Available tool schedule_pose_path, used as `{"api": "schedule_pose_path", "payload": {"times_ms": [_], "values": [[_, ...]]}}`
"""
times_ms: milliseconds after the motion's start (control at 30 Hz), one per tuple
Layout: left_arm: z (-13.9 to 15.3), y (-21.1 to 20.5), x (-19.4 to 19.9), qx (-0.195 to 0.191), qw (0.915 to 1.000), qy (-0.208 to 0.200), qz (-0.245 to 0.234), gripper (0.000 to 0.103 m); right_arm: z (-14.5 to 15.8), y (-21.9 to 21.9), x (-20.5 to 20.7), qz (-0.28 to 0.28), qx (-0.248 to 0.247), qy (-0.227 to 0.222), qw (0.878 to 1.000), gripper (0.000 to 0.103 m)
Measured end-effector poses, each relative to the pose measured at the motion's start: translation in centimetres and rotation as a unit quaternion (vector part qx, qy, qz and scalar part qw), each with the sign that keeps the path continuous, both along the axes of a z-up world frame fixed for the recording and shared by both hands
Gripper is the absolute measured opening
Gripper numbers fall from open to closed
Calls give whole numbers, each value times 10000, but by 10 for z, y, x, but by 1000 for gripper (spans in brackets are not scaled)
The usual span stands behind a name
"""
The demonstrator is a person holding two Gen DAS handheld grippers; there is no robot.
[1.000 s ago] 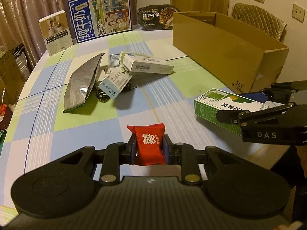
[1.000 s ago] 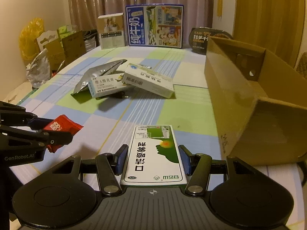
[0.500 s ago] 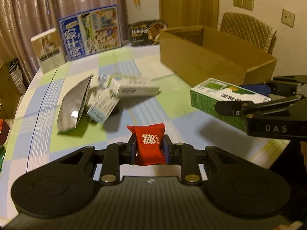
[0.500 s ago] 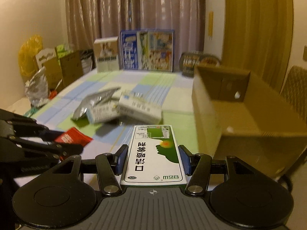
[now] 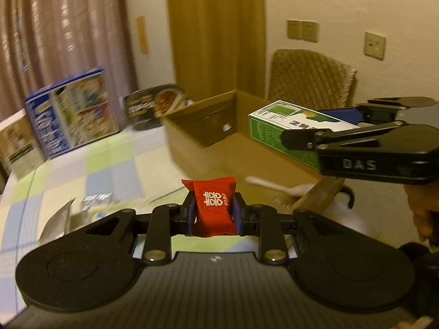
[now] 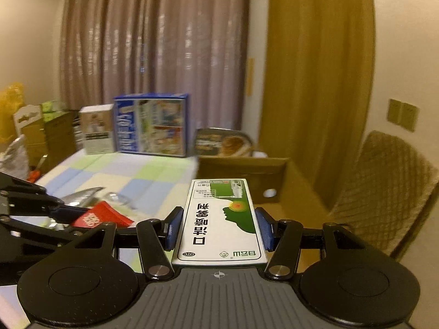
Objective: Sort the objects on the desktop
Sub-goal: 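Open both tools to drop the candy and green box into the cardboard box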
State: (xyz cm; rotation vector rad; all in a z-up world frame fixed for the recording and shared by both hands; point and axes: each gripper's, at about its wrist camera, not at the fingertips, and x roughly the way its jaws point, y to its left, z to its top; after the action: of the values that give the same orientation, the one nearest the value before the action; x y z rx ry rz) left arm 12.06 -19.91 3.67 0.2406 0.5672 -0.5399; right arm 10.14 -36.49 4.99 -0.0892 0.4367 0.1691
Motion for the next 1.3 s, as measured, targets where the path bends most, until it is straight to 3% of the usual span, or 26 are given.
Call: {"api": "schedule_pose_path", "payload": {"times_ms": [333, 667, 800, 867, 1300], "values": [[-6, -69, 35, 15, 9991, 63, -409, 22, -14, -60, 32, -397, 86, 185, 9990, 53], [-25, -98, 62, 203, 9982, 241, -511, 22, -30, -73, 49, -415, 275, 330, 9982, 53], [-32, -102, 68, 247, 9975, 298, -584, 23, -32, -75, 53, -452, 347, 358, 9977, 53], [-32, -102, 68, 280, 9977, 236, -562, 35, -32, -76, 52, -473, 362, 363, 9976, 53], [-17, -65, 49, 93, 9996, 132, -222, 36, -34, -70, 51, -390, 390, 432, 9975, 53]]}}
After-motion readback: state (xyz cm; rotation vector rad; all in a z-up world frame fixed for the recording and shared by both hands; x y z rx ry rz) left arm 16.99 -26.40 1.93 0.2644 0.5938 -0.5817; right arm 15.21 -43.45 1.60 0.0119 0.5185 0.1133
